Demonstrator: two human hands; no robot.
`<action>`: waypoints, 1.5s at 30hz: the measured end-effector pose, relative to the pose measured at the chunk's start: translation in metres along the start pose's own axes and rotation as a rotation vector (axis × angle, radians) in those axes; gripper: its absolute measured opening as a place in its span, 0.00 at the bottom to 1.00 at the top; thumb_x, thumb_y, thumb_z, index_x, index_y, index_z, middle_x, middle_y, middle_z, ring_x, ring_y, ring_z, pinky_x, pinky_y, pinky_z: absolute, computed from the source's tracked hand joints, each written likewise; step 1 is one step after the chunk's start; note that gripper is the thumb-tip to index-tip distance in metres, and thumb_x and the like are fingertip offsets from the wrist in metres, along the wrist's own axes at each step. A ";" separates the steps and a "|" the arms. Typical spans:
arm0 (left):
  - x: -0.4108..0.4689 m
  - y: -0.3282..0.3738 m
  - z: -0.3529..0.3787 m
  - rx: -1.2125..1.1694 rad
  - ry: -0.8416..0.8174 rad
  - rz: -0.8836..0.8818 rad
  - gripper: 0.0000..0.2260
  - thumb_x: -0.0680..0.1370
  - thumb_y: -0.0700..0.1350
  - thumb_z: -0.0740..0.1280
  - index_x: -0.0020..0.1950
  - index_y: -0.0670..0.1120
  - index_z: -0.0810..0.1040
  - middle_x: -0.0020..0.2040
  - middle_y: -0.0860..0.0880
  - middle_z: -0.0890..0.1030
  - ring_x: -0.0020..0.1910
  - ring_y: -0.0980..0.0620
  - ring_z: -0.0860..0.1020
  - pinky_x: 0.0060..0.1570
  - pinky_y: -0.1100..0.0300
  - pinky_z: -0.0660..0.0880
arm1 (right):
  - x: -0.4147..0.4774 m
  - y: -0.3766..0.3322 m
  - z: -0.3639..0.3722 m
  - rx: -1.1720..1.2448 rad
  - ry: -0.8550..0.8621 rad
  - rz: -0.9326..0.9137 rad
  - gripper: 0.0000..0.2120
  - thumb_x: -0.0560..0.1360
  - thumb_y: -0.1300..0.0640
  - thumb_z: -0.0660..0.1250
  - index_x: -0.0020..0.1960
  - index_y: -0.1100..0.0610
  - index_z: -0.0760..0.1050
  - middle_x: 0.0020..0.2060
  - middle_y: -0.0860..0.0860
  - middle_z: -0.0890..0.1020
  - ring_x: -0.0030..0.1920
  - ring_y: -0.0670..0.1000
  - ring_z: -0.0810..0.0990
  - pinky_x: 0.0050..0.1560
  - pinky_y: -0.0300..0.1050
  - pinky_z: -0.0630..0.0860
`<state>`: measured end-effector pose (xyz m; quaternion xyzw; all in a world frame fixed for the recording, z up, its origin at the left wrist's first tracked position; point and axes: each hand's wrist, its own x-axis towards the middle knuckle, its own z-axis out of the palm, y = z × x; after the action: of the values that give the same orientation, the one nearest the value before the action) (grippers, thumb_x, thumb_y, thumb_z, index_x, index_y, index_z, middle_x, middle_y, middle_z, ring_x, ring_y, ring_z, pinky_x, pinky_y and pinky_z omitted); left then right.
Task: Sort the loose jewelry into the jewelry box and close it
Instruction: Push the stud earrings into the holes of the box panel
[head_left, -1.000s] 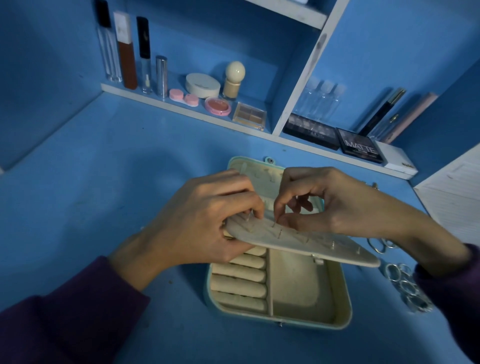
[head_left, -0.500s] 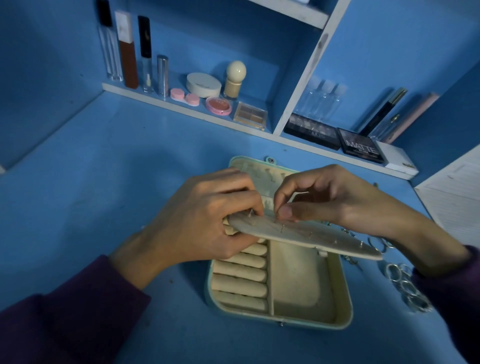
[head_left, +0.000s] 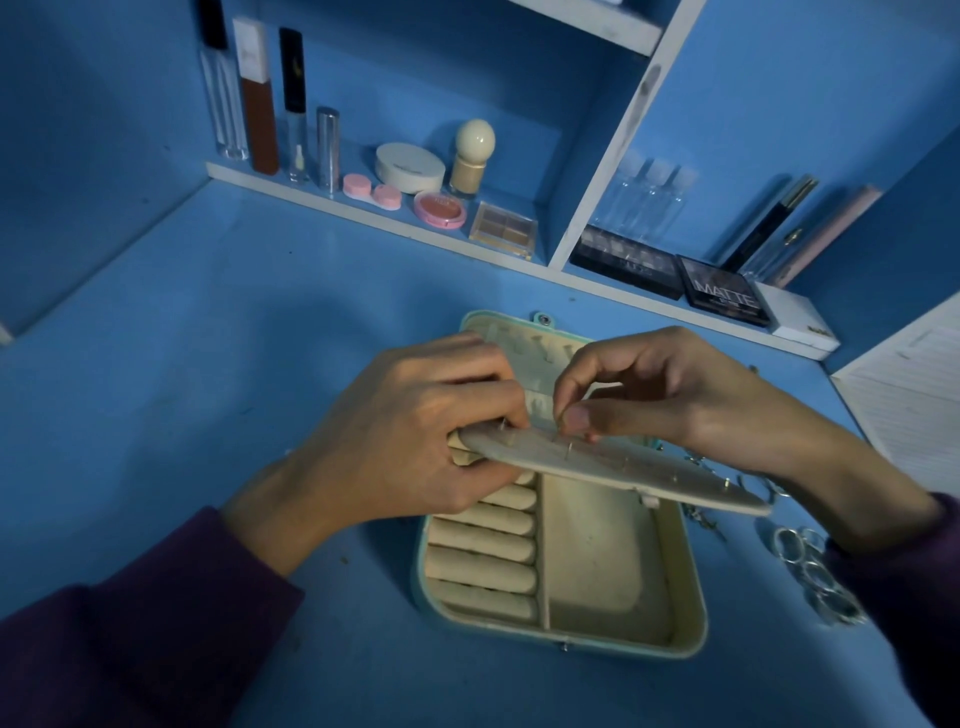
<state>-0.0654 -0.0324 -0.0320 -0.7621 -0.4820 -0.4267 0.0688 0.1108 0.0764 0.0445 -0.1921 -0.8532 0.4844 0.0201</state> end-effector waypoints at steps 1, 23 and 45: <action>0.000 0.000 0.000 -0.001 0.000 0.001 0.04 0.68 0.41 0.72 0.36 0.41 0.81 0.36 0.48 0.78 0.34 0.50 0.74 0.33 0.55 0.72 | 0.000 0.000 0.000 -0.005 0.000 0.004 0.02 0.71 0.61 0.70 0.43 0.59 0.80 0.36 0.47 0.82 0.37 0.46 0.78 0.41 0.33 0.72; -0.001 0.000 0.002 0.002 0.023 -0.002 0.04 0.69 0.41 0.72 0.35 0.41 0.80 0.34 0.48 0.77 0.33 0.49 0.74 0.31 0.52 0.71 | 0.004 -0.007 -0.002 -0.173 -0.065 -0.030 0.04 0.72 0.59 0.69 0.45 0.56 0.81 0.39 0.47 0.83 0.42 0.46 0.81 0.46 0.38 0.76; -0.001 0.000 0.003 0.018 0.031 0.015 0.04 0.68 0.41 0.73 0.35 0.42 0.81 0.35 0.48 0.77 0.32 0.50 0.73 0.31 0.55 0.71 | 0.016 -0.019 -0.006 -0.267 -0.213 0.013 0.06 0.70 0.63 0.67 0.45 0.59 0.80 0.39 0.52 0.82 0.41 0.53 0.81 0.48 0.53 0.77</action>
<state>-0.0636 -0.0319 -0.0344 -0.7583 -0.4790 -0.4336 0.0861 0.0913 0.0786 0.0610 -0.1461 -0.9062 0.3843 -0.0991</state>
